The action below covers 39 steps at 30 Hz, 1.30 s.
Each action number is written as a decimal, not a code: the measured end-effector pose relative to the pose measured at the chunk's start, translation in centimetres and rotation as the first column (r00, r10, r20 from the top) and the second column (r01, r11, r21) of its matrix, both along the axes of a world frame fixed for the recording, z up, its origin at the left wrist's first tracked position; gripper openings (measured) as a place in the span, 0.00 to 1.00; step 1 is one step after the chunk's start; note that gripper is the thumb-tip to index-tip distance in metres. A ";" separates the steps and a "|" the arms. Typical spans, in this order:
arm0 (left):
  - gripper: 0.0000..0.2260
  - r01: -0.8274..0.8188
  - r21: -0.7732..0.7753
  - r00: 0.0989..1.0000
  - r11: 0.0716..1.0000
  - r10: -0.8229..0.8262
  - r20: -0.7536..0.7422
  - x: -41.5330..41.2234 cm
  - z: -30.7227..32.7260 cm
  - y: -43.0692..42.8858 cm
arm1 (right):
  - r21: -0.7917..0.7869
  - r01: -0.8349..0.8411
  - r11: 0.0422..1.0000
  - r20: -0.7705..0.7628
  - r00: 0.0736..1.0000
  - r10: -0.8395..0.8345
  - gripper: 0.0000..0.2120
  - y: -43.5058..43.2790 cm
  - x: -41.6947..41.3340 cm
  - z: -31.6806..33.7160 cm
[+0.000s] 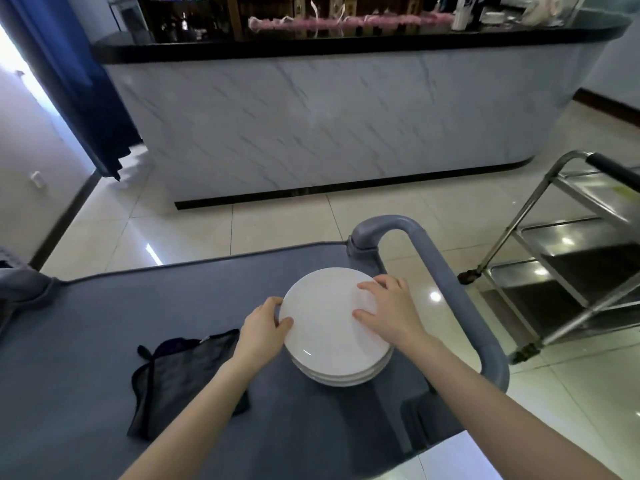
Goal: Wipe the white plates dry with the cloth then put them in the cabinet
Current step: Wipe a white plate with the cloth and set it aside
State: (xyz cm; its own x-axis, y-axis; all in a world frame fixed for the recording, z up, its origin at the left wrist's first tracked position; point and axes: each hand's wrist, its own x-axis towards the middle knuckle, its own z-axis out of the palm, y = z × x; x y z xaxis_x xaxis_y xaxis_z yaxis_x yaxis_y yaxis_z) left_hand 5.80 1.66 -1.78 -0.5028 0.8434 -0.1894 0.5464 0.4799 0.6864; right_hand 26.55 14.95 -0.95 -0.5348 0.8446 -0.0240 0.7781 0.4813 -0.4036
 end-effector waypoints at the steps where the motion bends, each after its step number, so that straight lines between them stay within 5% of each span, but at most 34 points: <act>1: 0.13 -0.007 -0.006 1.000 1.000 0.007 0.017 0.0 0.1 -0.1 | -0.013 0.006 1.000 -0.020 1.000 -0.006 0.27 0.0 -0.1 0.0; 10: 0.14 -0.113 0.021 0.994 0.993 0.113 -0.002 -0.2 0.5 -0.5 | -0.111 0.009 0.994 -0.180 0.983 -0.029 0.25 0.9 -1.5 1.6; 23: 0.13 -0.373 0.123 0.901 0.919 0.328 0.284 -8.7 1.1 -6.1 | -0.440 -0.191 0.878 -0.523 0.849 -0.077 0.32 -2.9 -9.8 3.0; 27: 0.14 -0.434 0.136 0.842 0.891 0.347 0.412 -12.1 0.9 -9.0 | -0.519 -0.181 0.835 -0.618 0.755 -0.220 0.32 -5.3 -14.0 2.7; 33: 0.22 -0.449 0.176 0.712 0.876 0.232 0.663 -16.4 -0.4 -14.1 | -0.756 -0.197 0.624 -0.592 0.612 -0.524 0.30 -9.2 -19.9 1.4; 39: 0.27 -0.515 0.262 0.731 0.816 0.258 0.632 -19.5 -2.1 -16.1 | -0.819 -0.190 0.541 -0.549 0.532 -0.644 0.28 -12.8 -24.8 -0.6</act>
